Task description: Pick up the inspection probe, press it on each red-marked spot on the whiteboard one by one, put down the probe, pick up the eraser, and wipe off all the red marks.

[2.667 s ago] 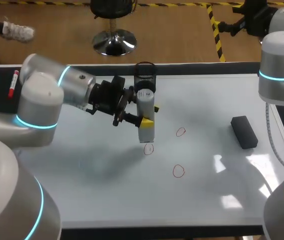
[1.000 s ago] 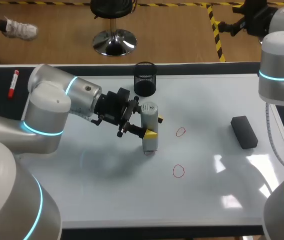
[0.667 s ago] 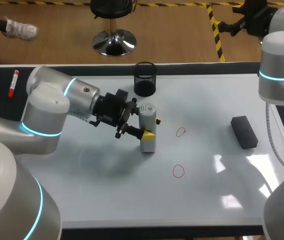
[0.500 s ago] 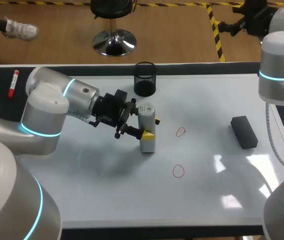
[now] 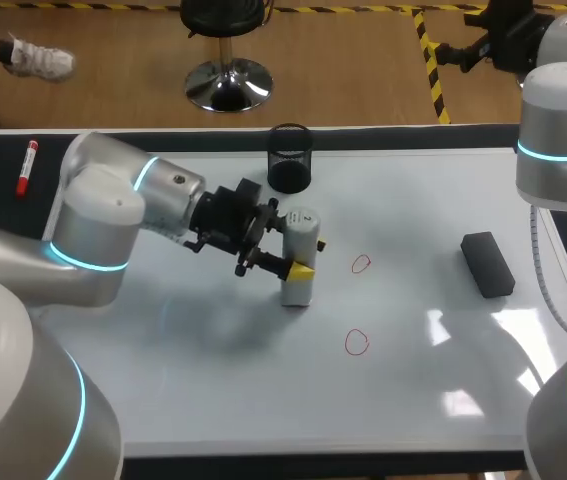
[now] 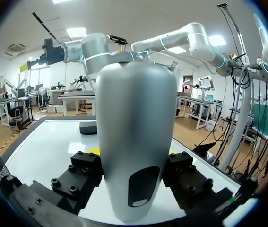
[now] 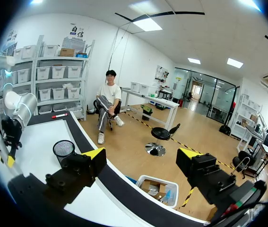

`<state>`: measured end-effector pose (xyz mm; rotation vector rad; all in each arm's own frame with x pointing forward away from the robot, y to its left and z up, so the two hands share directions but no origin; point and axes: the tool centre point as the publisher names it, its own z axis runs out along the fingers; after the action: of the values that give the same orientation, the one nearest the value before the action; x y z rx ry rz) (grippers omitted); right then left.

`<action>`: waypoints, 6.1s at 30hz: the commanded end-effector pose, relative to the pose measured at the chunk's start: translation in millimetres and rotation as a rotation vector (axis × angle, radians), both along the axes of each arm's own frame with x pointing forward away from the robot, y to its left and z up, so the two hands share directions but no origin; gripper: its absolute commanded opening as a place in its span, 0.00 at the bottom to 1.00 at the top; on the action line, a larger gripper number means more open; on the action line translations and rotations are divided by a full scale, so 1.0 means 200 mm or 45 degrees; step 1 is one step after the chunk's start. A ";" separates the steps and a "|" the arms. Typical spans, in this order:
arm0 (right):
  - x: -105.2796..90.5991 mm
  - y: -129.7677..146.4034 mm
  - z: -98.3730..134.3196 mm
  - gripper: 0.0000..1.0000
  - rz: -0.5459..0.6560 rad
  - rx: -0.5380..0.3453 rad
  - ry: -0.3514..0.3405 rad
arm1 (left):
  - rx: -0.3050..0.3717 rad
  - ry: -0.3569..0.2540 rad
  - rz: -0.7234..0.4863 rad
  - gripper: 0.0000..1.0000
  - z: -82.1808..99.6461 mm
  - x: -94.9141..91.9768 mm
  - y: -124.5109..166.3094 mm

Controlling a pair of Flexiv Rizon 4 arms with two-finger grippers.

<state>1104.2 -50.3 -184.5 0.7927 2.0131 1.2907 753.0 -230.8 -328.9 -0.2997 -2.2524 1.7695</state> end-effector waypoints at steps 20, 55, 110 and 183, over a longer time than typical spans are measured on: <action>0.00 0.00 0.00 1.00 0.000 0.000 0.000 | -0.001 0.003 0.022 0.00 -0.05 -0.02 0.02; -0.08 0.08 0.15 1.00 0.175 -0.088 0.141 | -0.005 0.002 0.015 0.00 -0.05 -0.01 0.02; -0.39 -0.15 0.47 1.00 -0.166 -0.404 0.830 | -0.005 0.002 0.015 0.00 -0.05 -0.01 0.02; -1.35 -0.33 0.19 1.00 -0.795 -0.393 1.237 | -0.005 0.002 0.015 0.00 -0.05 -0.01 0.02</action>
<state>839.3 -118.3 -147.5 1.9303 2.2397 0.2125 752.6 -226.4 -329.9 -0.2881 -2.2568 1.7780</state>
